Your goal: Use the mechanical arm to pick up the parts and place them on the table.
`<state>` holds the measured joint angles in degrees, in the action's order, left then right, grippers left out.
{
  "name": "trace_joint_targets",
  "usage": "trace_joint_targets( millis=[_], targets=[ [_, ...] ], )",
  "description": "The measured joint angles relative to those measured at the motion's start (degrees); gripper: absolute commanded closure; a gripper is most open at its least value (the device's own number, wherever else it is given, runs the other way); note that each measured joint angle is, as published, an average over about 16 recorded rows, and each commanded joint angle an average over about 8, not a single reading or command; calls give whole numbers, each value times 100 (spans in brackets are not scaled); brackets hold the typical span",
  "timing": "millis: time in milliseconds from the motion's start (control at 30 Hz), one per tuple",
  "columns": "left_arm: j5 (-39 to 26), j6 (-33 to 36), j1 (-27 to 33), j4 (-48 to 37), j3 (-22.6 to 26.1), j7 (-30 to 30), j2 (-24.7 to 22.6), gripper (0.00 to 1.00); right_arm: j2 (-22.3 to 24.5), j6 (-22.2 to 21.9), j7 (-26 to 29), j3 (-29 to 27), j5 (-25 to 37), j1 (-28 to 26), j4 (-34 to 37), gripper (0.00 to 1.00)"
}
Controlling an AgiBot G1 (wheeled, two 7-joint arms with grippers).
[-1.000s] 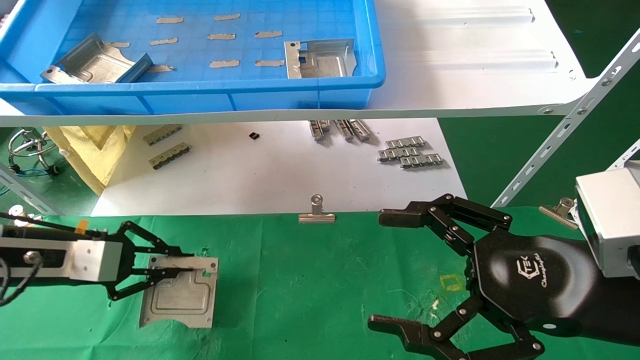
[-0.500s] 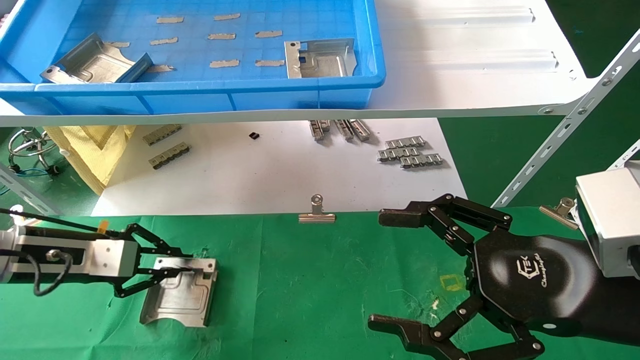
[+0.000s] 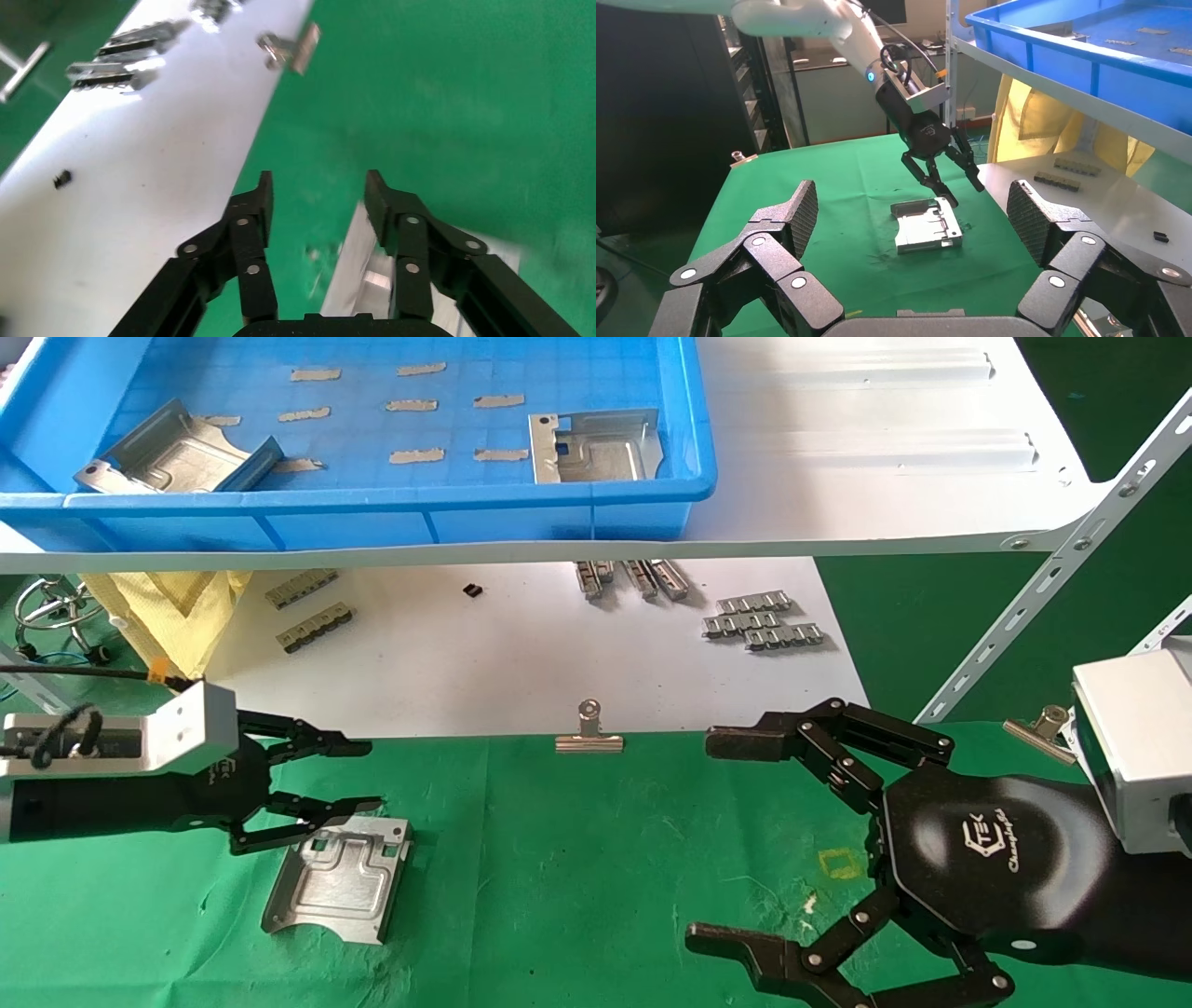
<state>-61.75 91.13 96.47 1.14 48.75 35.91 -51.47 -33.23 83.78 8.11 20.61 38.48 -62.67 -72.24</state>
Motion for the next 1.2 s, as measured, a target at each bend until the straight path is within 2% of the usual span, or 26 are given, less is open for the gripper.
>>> trace_joint_targets(
  millis=[133, 300, 667, 1200],
  targets=[
    [360, 36, -292, -43, -238, -573, 27, 0, 0, -1, 0, 0, 0, 0, 0, 0],
    [671, 37, -595, -18, -441, -1010, 58, 0, 1, -1, 0, 0, -1, 1, 1, 0],
    [813, 9, -778, 171, -579, -1229, 104, 0, 1, -2, -1, 0, -1, 1, 2, 0],
    [1061, -116, -1374, 1772, -1178, -1990, 452, 0, 1, -2, -1, 1, -2, 1, 2, 0]
  ],
)
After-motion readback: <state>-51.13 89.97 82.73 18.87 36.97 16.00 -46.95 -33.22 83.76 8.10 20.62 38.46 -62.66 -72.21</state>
